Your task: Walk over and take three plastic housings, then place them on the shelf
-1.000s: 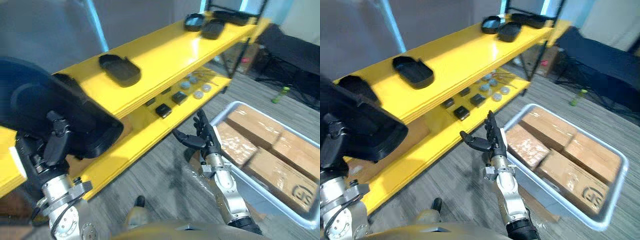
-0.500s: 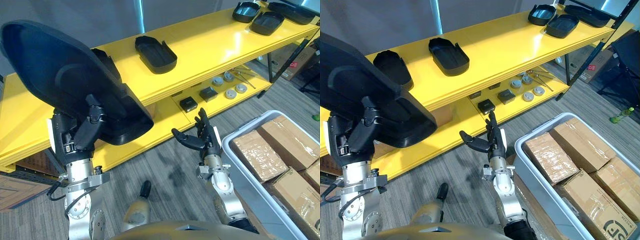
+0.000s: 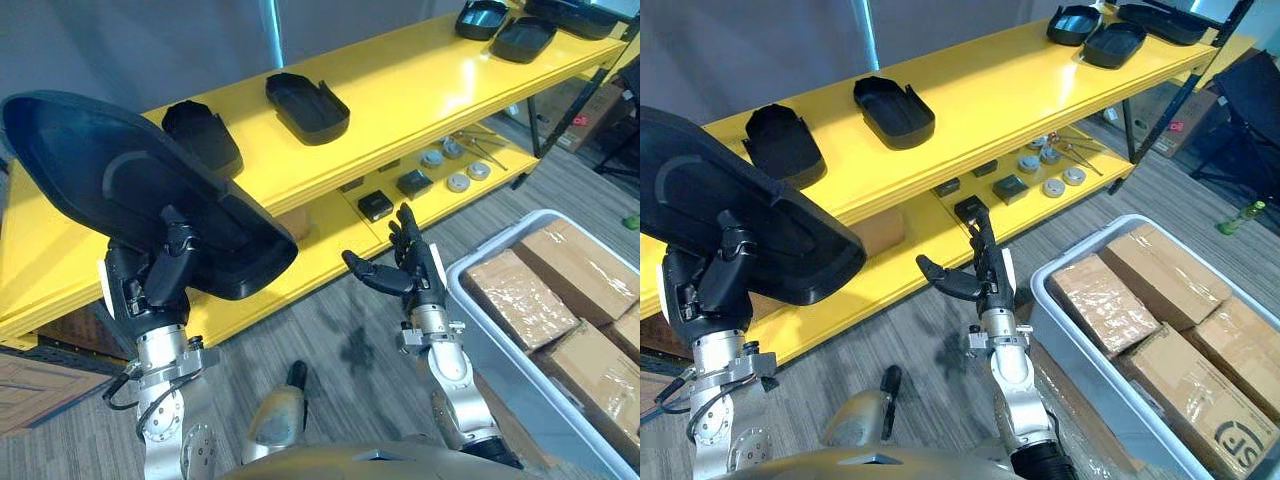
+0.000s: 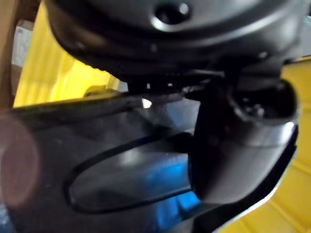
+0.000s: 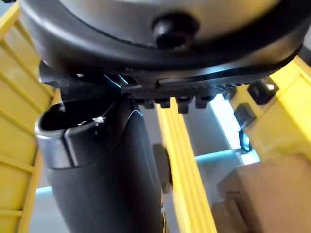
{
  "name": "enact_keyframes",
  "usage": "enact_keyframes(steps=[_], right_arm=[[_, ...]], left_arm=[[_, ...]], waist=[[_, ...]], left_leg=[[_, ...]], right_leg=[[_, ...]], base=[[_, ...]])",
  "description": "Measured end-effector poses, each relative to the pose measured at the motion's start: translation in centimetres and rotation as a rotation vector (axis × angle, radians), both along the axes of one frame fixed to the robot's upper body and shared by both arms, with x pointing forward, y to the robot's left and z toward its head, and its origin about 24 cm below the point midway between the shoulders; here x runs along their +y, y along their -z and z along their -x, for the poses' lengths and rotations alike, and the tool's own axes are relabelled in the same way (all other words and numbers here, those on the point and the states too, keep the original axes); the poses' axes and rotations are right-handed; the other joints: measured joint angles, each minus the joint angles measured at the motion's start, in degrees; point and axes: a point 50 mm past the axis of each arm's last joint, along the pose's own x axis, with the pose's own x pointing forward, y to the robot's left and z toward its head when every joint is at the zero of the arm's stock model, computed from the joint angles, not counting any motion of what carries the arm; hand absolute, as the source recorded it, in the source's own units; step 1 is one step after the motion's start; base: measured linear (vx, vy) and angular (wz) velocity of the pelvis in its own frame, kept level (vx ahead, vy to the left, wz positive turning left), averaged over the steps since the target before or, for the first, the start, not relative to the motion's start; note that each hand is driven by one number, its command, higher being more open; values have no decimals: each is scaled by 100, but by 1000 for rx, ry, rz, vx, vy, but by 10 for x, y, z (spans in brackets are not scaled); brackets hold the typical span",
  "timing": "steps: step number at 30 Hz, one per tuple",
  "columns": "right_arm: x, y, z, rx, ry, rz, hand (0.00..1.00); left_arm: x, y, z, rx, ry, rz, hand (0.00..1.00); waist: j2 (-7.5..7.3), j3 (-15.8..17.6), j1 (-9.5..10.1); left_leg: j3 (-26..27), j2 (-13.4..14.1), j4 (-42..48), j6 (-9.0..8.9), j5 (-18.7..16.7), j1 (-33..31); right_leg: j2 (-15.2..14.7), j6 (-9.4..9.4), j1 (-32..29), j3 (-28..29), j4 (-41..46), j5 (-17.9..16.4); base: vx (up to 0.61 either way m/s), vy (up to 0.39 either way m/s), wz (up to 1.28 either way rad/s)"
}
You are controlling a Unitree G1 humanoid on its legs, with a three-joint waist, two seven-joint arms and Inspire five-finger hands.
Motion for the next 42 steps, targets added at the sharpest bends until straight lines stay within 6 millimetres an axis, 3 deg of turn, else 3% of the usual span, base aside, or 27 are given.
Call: enact_keyframes(steps=[2, 3, 4, 5, 6, 7, 8, 9, 11, 13, 14, 15, 16, 18, 19, 20, 21, 23, 24, 26, 30, 36, 39, 40, 41, 42], right_arm=[[-1, -1, -1, -3, 12, -6, 100], [-1, -1, 0, -2, 21, -8, 100], [-1, -1, 0, -2, 22, -9, 100], [-2, -3, 0, -16, 24, -9, 100], [-4, -6, 0, -43, 35, -11, 100], [-6, -7, 0, -54, 49, -15, 100], [-8, -11, -2, -80, 68, -22, 100], [-6, -17, -5, -117, 89, -42, 100], [-5, -25, -8, -174, 119, -27, 100], [-10, -54, -9, -336, 164, 23, 100], [-13, -65, -9, -398, 169, 36, 100], [-22, -90, -6, -537, 186, 65, 100], [-34, -116, 3, -683, 215, 79, 100], [-49, -150, 21, -880, 258, 99, 100], [-53, -158, 27, -932, 264, 105, 100], [-59, -171, 36, -1029, 261, 97, 100], [-62, -181, 41, -1100, 253, 92, 100], [-67, -189, 42, -1148, 227, 94, 100], [-69, -191, 42, -1151, 221, 97, 100], [-74, -187, 37, -1102, 222, 105, 100], [-84, -170, 27, -952, 261, 131, 100], [-83, -138, 28, -764, 248, 35, 100], [-78, -126, 26, -695, 231, -2, 100], [-79, -117, 22, -644, 227, -1, 100], [-80, -114, 20, -623, 227, -6, 100], [-78, -110, 18, -600, 204, -51, 100]], left_arm=[[1, -2, 0, -7, -4, -4, 0], [2, -4, 1, -16, -8, -17, 0], [4, -6, 2, -21, -12, -27, 0], [6, -8, 2, -32, -22, -37, 0], [7, -11, 0, -43, -23, -45, 0], [8, -12, -1, -46, -23, -61, 0], [11, -16, -3, -48, -33, -102, 0], [14, -17, -3, -49, -53, -111, 0], [18, -16, 0, -38, -80, -103, 0], [21, -16, 1, -37, -97, -103, 0], [21, -16, 1, -39, -97, -99, 0], [20, -16, 0, -43, -85, -95, 0], [15, -17, -3, -53, -58, -93, 0], [10, -18, -4, -64, -28, -96, 0], [9, -18, -5, -64, -17, -101, 0], [10, -19, -5, -65, 2, -123, 0], [10, -21, -8, -71, 14, -136, 0], [5, -21, -11, -82, 39, -112, 0], [4, -23, -14, -100, 56, -115, 0], [3, -28, -17, -130, 81, -122, 0], [0, -32, -20, -162, 115, -138, 0], [1, -28, -19, -121, 106, -161, 0], [2, -24, -16, -106, 88, -131, 0], [1, -23, -16, -94, 76, -130, 0], [1, -22, -15, -86, 72, -137, 0], [1, -20, -13, -69, 69, -147, 0]], waist=[[-52, 31, 69], [-80, 43, 132], [-66, 23, 153], [-87, -9, 116], [-84, -25, 70], [-118, -36, 72], [-152, -47, 48], [-146, -43, 19], [-114, -25, -12], [-62, -31, -21], [-30, -35, -39], [18, -49, -86], [31, -47, -174], [-60, -107, -376], [-139, -154, -413], [-362, -342, -450], [-540, -515, -485], [-283, -625, -501], [-174, -675, -489], [-68, -674, -471], [69, -681, -449], [104, -637, -438], [122, -373, -450], [24, -201, -471], [9, -184, -476], [-21, -149, -524]], left_leg=[[254, -59, 724, 162, -440, -211], [495, -115, 1124, 325, -782, -224], [568, -169, 1257, 356, -955, -214], [590, -301, 1498, 398, -1221, -221], [489, -454, 1610, 521, -1330, -221], [460, -496, 1583, 570, -1362, -192], [309, -587, 1543, 717, -1399, -111], [130, -628, 1506, 828, -1457, 15], [-46, -629, 1313, 825, -1437, 349], [-291, -596, 884, 828, -1417, 885], [-376, -582, 806, 823, -1414, 962], [-604, -557, 677, 786, -1406, 1048], [-917, -558, 594, 731, -1409, 1111], [-1334, -598, 522, 571, -1435, 1192], [-1394, -627, 473, 525, -1441, 1209], [-1454, -714, 411, 420, -1494, 1241], [-1420, -692, 456, 232, -1625, 1242], [-1037, -227, 485, 80, -1692, 1159], [-766, 7, 334, 83, -1672, 1163], [-485, 189, 52, 83, -1534, 1227], [-333, 223, -342, 94, -1304, 1341], [-323, 159, -352, 110, -1234, 1373], [-182, 96, 175, 94, -1228, 1148], [-22, 9, 648, 77, -1227, 911], [112, 79, 819, 202, -1299, 811], [210, 333, 1120, 297, -1361, 612]], right_leg=[[-149, 38, 168, -6, -8, -52], [-252, -28, 372, -7, -81, -104], [-283, -131, 492, -11, -83, -151], [-440, -668, 429, 174, 459, -36], [-677, -1199, -135, 650, 1462, 457], [-746, -1349, -378, 896, 1879, 777], [-690, -1218, -730, 1407, 2478, 1207], [-410, -1125, -1033, 1659, 3120, 930], [9, -1132, -1193, 1692, 3434, 481], [618, -1185, -1463, 1582, 2939, 17], [779, -1185, -1563, 1616, 2671, -29], [1138, -1157, -1780, 1886, 2023, -49], [1492, -1048, -1961, 2380, 1455, 16], [1780, -785, -2059, 2980, 802, 227], [1749, -791, -2037, 2989, 594, 369], [1616, -894, -1992, 2888, 167, 873], [1492, -855, -1797, 2636, -129, 999], [1772, -1000, -1424, 2233, -622, 1107], [1895, -1088, -1292, 2096, -879, 1181], [1971, -1164, -1129, 1948, -1112, 1247], [1974, -1182, -1004, 1871, -1423, 1368], [1937, -1153, -849, 1859, -1643, 1485], [1849, -1190, -870, 1875, -1493, 1386], [1644, -1190, -887, 1855, -1403, 1350], [1585, -1187, -923, 1842, -1367, 1349], [1454, -1148, -966, 1845, -1280, 1323]], base=[[91, 190, 6], [155, 221, 1], [235, 246, 10], [258, 276, 44], [211, 260, 54], [228, 252, 65], [280, 152, 59], [379, 123, 65], [321, 71, 46], [304, 34, 46], [270, -11, 65], [263, -49, 98], [262, -78, 120], [264, -145, 135], [310, -236, 137], [336, -295, 114], [368, -372, 102], [291, -318, 76], [181, -199, 60], [109, -121, 33], [39, -34, 12], [-26, 25, 1], [-142, 72, 10], [-171, 89, 14], [-235, 139, 16], [-119, 104, 10]])
